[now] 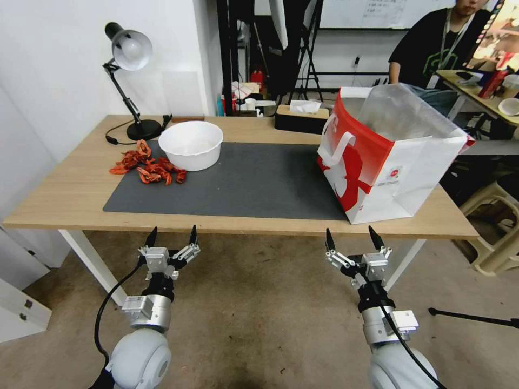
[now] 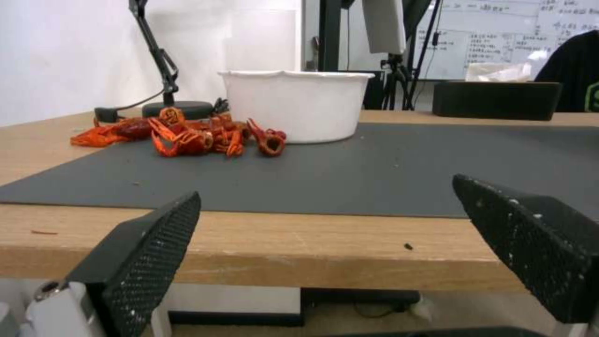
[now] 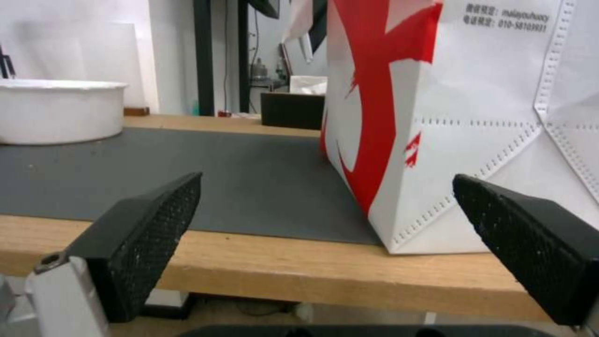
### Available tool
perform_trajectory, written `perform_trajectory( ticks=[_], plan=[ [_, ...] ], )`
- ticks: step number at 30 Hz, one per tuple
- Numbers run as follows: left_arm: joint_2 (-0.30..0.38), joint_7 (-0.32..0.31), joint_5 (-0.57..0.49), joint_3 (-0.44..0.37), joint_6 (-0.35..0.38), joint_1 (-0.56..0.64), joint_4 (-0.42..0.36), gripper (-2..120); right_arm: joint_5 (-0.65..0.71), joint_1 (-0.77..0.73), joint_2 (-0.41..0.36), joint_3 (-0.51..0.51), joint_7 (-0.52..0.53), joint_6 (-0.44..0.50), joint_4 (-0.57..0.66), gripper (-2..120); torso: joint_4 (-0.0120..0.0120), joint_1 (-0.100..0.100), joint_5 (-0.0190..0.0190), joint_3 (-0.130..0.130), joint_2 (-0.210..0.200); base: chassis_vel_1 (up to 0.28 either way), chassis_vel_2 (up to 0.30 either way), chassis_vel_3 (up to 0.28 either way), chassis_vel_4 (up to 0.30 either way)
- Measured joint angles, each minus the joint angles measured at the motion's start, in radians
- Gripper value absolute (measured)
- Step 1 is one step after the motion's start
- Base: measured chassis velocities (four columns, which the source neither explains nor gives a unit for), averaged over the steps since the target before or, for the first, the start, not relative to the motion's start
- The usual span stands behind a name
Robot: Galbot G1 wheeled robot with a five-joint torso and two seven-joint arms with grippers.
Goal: Close the takeout container lid, then place the container into the takeout bag.
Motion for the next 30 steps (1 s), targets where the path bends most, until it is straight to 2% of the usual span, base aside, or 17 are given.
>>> perform_trajectory(
  ticks=[30],
  plan=[
    [-0.001, 0.01, 0.002, 0.001, -0.008, 0.0, 0.01, 100, -0.004, -0.001, 0.016, -0.003, 0.013, 0.009, -0.024, 100, 0.0, 0.0, 0.0, 0.0, 0.0, 0.0, 0.0, 0.0, 0.0]
  ],
)
